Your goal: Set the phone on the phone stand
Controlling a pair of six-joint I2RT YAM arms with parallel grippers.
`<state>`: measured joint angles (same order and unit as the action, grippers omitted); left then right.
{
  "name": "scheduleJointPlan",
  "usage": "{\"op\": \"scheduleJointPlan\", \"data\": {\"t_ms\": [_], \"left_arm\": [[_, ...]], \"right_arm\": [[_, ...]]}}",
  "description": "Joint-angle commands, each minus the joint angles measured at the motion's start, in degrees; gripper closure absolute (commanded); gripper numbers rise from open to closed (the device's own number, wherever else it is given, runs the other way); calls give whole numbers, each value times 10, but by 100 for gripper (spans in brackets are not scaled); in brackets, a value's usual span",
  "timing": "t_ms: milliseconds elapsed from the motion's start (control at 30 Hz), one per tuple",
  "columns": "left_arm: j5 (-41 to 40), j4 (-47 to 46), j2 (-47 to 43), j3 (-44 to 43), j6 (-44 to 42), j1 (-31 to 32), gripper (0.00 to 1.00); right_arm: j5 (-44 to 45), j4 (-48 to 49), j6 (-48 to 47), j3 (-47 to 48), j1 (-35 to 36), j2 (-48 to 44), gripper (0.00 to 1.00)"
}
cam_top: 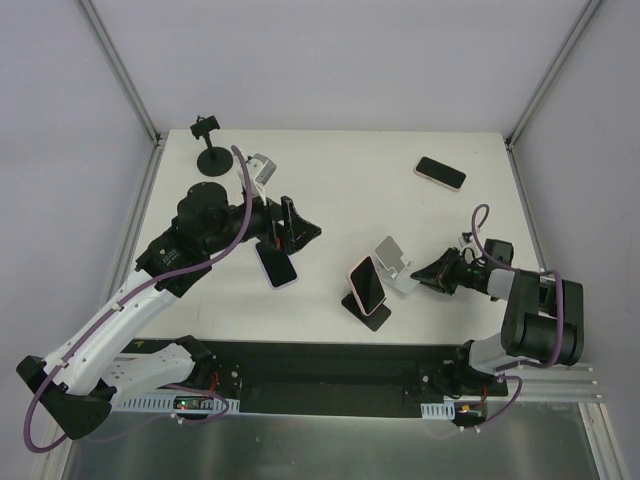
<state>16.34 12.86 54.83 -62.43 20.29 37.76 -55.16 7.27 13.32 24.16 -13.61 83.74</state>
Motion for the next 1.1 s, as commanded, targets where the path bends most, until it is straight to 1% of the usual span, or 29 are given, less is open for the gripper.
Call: {"op": "scheduleJointPlan", "data": {"t_ms": [0, 33, 100, 133, 233, 433, 467, 500, 567, 600, 667, 767, 800, 833, 867, 900, 933, 967, 1067], "left_arm": [[14, -10, -15, -8, -2, -6, 1], [15, -10, -13, -8, 0, -6, 1], [19, -9, -12, -8, 1, -6, 1], [19, -10, -12, -9, 2, -6, 1], [23, -10, -9, -13, 5, -6, 1], [30, -10, 1, -18, 9, -6, 1], [30, -10, 0, -17, 9, -6, 1], [27, -10, 0, -14, 9, -6, 1], [23, -10, -2, -10, 7, -7, 1], [20, -10, -6, -5, 6, -6, 1], [11, -6, -9, -1, 3, -7, 1], [0, 0, -13, 3, -3, -7, 1], [-2, 1, -12, 1, -4, -8, 1], [-3, 1, -12, 2, -6, -7, 1], [-2, 3, -12, 2, -4, -7, 1], [-1, 3, -13, 2, -5, -7, 1], [0, 3, -13, 3, -3, -8, 1], [3, 3, -13, 3, -3, -8, 1], [6, 3, -12, 5, 0, -7, 1]], "right_arm": [[65, -70, -58, 19, 2, -16, 82], [80, -93, -59, 20, 3, -19, 75], [103, -116, -61, 29, 7, -31, 70], [122, -139, -66, 34, 9, -32, 64], [138, -153, -74, 41, 23, -36, 56], [175, -168, -75, 56, 38, -52, 50], [186, -176, -77, 59, 41, -60, 50], [215, -186, -81, 62, 46, -67, 47], [254, -222, -85, 74, 53, -99, 45], [289, -233, -87, 76, 60, -111, 41], [306, -256, -83, 77, 63, -146, 38], [305, -270, -64, 69, 67, -181, 35], [310, -274, -57, 66, 68, -187, 35], [312, -283, -43, 62, 68, -197, 40], [314, -285, -36, 51, 69, -202, 48], [317, -287, -27, 45, 70, -207, 66], [320, -288, -20, 40, 73, -216, 74], [322, -287, -3, 33, 82, -219, 79], [331, -269, 13, 13, 110, -217, 83]]}}
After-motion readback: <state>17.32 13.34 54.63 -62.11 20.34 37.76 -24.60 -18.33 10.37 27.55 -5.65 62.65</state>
